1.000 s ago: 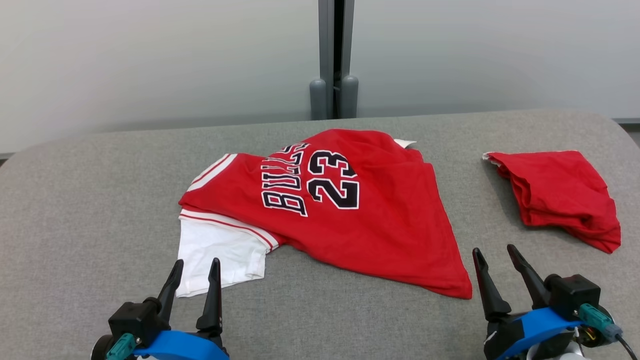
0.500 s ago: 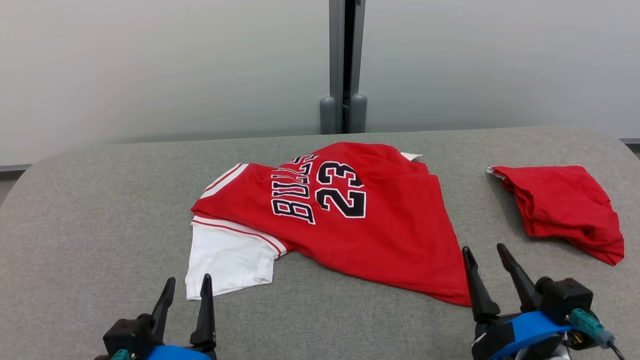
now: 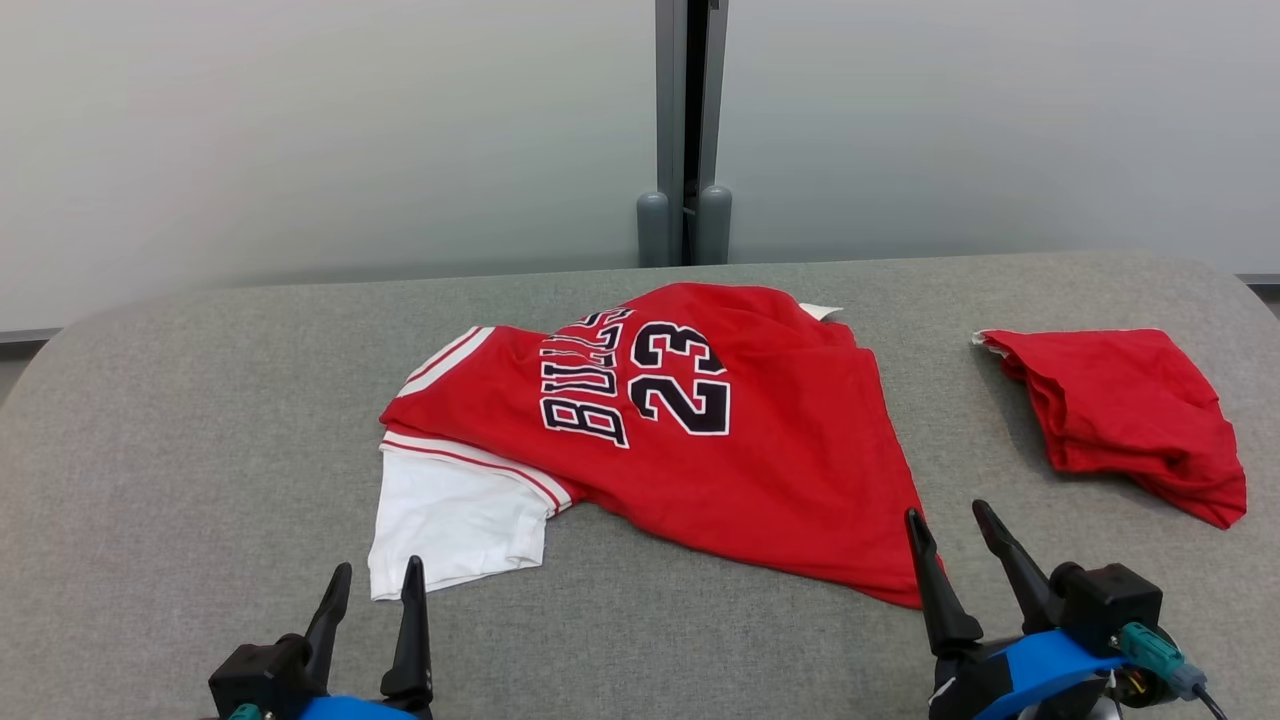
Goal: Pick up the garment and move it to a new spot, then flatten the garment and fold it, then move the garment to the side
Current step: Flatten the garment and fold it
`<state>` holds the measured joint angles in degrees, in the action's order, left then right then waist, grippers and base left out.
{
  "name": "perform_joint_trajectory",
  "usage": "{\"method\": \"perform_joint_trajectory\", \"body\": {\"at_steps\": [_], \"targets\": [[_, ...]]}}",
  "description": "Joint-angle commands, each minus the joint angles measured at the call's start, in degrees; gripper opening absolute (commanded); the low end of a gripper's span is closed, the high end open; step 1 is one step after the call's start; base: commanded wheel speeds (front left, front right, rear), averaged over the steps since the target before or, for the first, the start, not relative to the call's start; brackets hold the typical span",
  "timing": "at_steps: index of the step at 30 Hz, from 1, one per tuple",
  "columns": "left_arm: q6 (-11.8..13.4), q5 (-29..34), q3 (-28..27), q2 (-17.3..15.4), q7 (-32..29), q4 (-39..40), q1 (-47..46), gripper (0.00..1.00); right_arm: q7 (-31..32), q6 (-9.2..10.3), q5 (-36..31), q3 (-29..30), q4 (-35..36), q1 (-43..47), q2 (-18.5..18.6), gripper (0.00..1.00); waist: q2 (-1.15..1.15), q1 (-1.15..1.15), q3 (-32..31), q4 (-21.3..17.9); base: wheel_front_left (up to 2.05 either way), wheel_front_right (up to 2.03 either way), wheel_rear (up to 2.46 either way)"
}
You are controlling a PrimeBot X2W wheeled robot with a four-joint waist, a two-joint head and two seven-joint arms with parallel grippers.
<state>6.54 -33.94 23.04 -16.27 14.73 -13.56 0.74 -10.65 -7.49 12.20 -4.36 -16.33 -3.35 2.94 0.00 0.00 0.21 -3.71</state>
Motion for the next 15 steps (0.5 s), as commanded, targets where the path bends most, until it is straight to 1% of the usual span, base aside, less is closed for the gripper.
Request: {"method": "perform_joint_trajectory", "body": {"at_steps": [1,4,9,12,15], "targets": [[0.0,-0.2,0.1,-0.2,0.2,-0.2,-0.1,1.00,0.2,0.00,0.0,-0.1,-0.2,-0.2,-0.1,1.00,0.00,0.00,0.1,0.0,0.00,0.00,0.00],[0.2,-0.3,-0.2,-0.6,-0.5,-0.6,-1.0,1.00,0.4,0.00,0.1,-0.3,-0.3,-0.4,-0.1,1.00,0.00,0.00,0.5,0.1,0.00,0.00,0.00],[0.8,-1.0,-1.0,-1.6,-3.6,-3.3,-3.7,1.00,0.8,0.00,0.3,-0.5,-0.6,-1.4,-0.1,1.00,0.00,0.00,2.0,-0.2,0.00,0.00,0.00],[0.5,-2.1,-1.3,-2.0,-6.7,-6.3,-6.2,1.00,1.2,0.00,0.5,-0.6,-1.0,-2.0,0.0,1.00,0.00,0.00,3.3,-0.7,0.00,0.00,0.00],[1.2,-3.4,-1.8,-2.0,-10.3,-10.1,-9.0,1.00,1.4,0.00,0.7,-0.9,-1.2,-2.7,0.0,1.00,0.00,0.00,4.8,-1.6,0.00,0.00,0.00]]}}
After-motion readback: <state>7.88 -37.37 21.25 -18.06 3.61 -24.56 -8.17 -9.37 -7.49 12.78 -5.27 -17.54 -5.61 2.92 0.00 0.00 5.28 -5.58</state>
